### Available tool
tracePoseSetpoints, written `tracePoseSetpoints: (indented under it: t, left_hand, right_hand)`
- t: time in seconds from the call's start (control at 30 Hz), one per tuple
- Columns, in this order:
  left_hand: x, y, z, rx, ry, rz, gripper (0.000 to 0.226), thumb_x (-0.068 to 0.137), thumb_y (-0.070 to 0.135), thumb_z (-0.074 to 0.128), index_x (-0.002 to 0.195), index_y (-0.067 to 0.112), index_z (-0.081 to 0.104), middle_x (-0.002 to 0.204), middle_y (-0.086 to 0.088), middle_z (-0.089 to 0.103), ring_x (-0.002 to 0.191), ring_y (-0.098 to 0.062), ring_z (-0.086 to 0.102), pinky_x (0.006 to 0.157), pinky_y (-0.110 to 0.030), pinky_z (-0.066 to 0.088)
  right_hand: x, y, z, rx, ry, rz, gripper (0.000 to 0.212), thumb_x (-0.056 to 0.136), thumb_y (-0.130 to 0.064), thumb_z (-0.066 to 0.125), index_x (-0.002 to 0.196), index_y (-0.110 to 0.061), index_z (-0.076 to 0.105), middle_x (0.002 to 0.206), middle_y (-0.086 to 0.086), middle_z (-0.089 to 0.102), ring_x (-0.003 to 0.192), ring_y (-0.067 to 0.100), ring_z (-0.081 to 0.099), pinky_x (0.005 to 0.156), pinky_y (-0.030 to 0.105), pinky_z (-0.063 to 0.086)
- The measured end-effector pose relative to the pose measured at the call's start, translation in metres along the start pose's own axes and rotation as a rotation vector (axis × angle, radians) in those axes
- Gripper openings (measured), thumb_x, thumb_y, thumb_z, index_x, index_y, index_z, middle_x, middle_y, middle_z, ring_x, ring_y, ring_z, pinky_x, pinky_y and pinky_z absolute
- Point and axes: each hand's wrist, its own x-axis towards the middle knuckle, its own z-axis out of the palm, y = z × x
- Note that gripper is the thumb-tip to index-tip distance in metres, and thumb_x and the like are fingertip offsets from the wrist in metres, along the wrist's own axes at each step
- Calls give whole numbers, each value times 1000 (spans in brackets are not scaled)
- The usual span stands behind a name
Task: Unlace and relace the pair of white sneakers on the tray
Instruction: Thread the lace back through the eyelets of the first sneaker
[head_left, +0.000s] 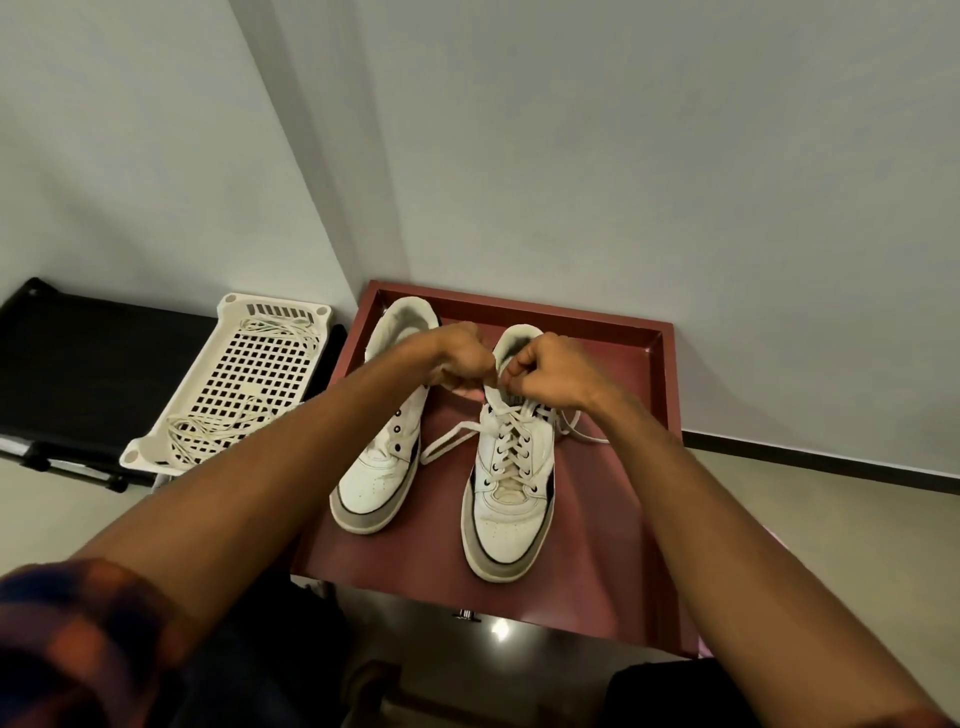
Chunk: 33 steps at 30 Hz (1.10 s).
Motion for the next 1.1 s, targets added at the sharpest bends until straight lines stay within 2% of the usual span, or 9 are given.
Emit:
tracePoseSetpoints:
  t: [0.07,0.2,0.4,0.47,0.57,0.73,0.93,1.0,1.1]
  left_hand:
    - [-1,-6,-3,-83,-38,-17,11,91,-8,61,93,2,65,90,-15,67,76,-19,65,80,-34,60]
    - [-1,-17,-8,-233,-53,-51,19,92,-9,59,99,9,59,86,-13,66,67,-16,63,60,-29,60]
    - [-3,-18,-1,-300,-46,-24,22,93,-9,58,95,13,58,82,-10,67,70,-16,65,71,-32,58]
    - [-4,-20,-2,-307,-43,-17,21,94,-8,58,96,13,59,82,-10,67,70,-16,65,70,-31,59]
    - [-4,-20,-1,-318,-35,-19,22,93,-7,59,98,14,58,85,-10,68,72,-17,66,72,-32,59]
    - [-4,-20,0,-310,-19,-20,21,93,-7,59,98,13,59,88,-10,68,76,-18,66,79,-36,58]
    - [-1,-22,0,-306,9,-8,22,91,-8,61,99,12,60,87,-10,68,70,-16,67,72,-34,60]
    - [-2,-21,2,-298,20,8,22,92,-8,61,97,13,61,83,-8,68,61,-11,66,68,-31,60]
    - [-3,-20,4,-286,24,21,22,92,-8,61,97,13,62,87,-8,70,61,-10,67,64,-28,61]
  right_hand:
    - [3,-2,5,-71,-59,12,8,75,-10,69,73,-6,74,70,2,71,65,16,63,61,30,51]
    - [8,-10,3,-81,-159,21,12,75,-10,70,76,2,69,65,4,57,59,14,50,57,30,41]
    - [12,-1,-2,-56,-258,44,11,79,-9,72,75,-2,66,69,6,56,66,18,53,64,34,41]
    - [12,1,1,15,-248,69,20,80,-10,74,83,8,68,74,9,62,71,21,56,68,35,44]
    - [8,6,-1,68,-237,59,17,82,-14,81,88,1,77,81,13,74,71,16,63,70,32,50]
    - [1,12,-1,165,-187,32,15,78,-15,87,88,-6,82,87,7,79,75,11,69,76,30,56]
    - [1,-3,5,-59,-147,-17,12,76,-14,79,68,-7,73,70,6,73,58,8,58,61,30,49]
    - [-3,-3,11,-78,-70,-10,17,76,-17,76,63,-11,68,61,-1,65,51,5,52,55,26,43]
    - [-5,8,13,25,153,64,15,80,-16,71,66,-10,70,61,-1,67,52,6,55,55,26,46]
